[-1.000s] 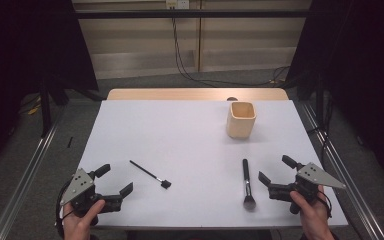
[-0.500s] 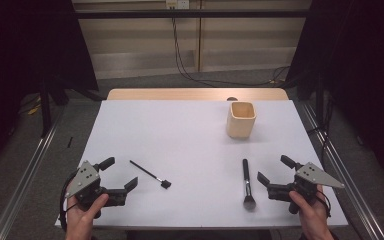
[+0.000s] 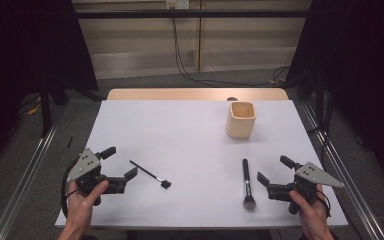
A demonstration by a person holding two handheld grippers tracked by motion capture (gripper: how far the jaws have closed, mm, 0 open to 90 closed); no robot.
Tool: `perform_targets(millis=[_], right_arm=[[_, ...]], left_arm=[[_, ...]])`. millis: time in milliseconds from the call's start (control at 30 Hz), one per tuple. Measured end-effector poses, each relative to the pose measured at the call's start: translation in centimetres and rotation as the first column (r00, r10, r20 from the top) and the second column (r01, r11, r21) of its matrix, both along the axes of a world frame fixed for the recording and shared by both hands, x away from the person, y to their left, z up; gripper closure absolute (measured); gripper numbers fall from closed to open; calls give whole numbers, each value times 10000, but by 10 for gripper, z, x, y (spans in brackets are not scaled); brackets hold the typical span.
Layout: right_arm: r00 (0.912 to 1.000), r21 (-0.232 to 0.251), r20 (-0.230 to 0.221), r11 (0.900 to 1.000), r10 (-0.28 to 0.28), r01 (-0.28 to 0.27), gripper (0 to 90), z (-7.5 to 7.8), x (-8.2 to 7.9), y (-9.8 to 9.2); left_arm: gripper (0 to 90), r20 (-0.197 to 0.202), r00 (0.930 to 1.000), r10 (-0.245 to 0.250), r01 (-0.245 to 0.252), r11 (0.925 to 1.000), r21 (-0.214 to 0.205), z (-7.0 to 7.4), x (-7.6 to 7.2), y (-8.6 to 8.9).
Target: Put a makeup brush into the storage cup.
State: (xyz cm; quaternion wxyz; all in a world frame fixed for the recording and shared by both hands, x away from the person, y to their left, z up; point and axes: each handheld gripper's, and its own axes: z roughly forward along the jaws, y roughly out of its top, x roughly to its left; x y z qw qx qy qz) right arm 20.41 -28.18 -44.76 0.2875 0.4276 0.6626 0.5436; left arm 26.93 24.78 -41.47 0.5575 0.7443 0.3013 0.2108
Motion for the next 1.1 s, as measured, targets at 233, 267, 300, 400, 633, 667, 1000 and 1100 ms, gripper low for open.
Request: perform_targets(millis=[233,267,300,400,633,667,1000,1100], right_arm=[[10000,30,-24,10000,54,-54,0,0,0,1],[10000,40,-22,10000,39,-39,0,0,0,1],[10000,36,-13,10000,27,-27,0,0,0,1],[10000,37,-15,10000,9,-9,0,0,0,0],[10000,45,-45,10000,5,-5,0,0,0,1],[10000,30,-56,10000,1,-1,0,0,0,1],[10000,50,-79,10000,-37,37,0,0,0,0],[10000,15,-91,10000,-34,34,0,0,0,0]], left_arm=[[24,39,9998,214,-214,9997,89,3,12,-2],[24,48,9997,235,-236,9996,168,4,14,-2],[24,0,9997,227,-227,9996,166,5,18,-4],[23,-138,9999,103,-101,9998,168,5,24,-6],[21,-131,9999,10,-6,9997,241,8,38,-13],[21,-131,9999,10,-6,9997,241,8,38,-13],[29,-211,9998,8,-5,9999,152,11,53,-17],[29,-375,9992,-125,139,9992,374,12,60,-19]])
